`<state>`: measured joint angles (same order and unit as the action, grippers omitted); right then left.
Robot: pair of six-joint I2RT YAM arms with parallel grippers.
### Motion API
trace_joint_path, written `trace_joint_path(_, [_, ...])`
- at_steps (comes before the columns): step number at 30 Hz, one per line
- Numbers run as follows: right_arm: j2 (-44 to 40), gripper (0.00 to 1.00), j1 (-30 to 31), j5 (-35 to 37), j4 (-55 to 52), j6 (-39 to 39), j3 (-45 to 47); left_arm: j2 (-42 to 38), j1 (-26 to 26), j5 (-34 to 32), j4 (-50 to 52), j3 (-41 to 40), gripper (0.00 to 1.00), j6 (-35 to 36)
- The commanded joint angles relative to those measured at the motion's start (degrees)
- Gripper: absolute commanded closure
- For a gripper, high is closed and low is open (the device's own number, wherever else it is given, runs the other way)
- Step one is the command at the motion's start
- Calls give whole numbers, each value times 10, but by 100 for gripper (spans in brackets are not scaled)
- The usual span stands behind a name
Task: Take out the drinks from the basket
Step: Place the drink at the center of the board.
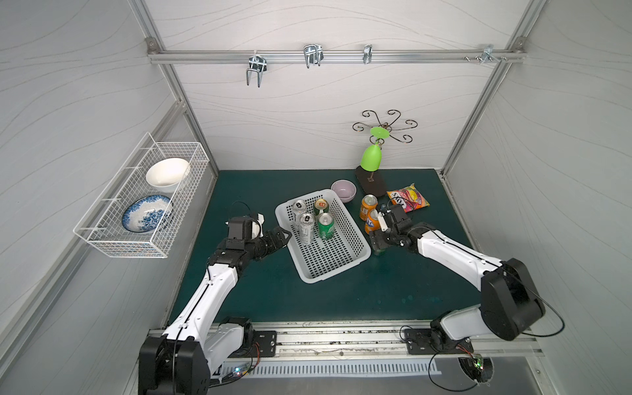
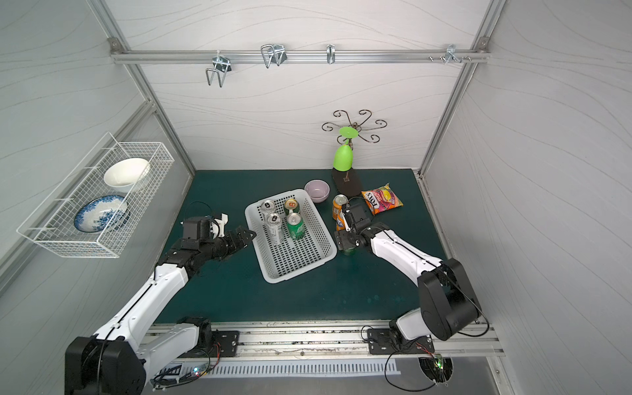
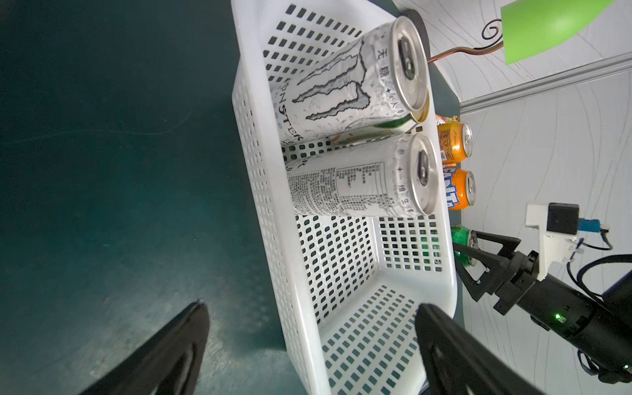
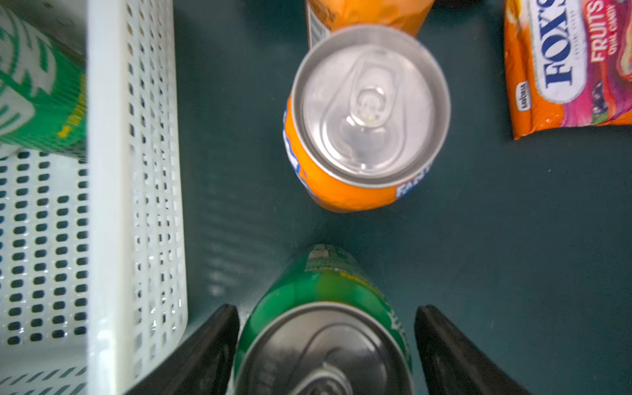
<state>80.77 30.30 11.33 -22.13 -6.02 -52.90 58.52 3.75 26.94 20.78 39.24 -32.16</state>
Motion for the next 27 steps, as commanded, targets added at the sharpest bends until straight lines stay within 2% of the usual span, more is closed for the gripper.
trace_joint_path(1, [-28,10,-5,2,-29,7,-20,-12,-2,-13,24,42,2,24])
trace_joint_path(6, [-72,1,-8,7,-65,8,-38,-15,-2,-18,64,76,2,41])
trace_joint_path(11, [-127,1,-10,1,-98,5,-51,-15,14,-40,100,114,2,59])
trace_joint_path(15, [-167,1,-10,-2,-113,-1,-55,-3,61,-98,136,156,2,80])
trace_joint_path(27, [-251,1,-14,11,-144,-5,-50,109,200,-284,226,296,3,120])
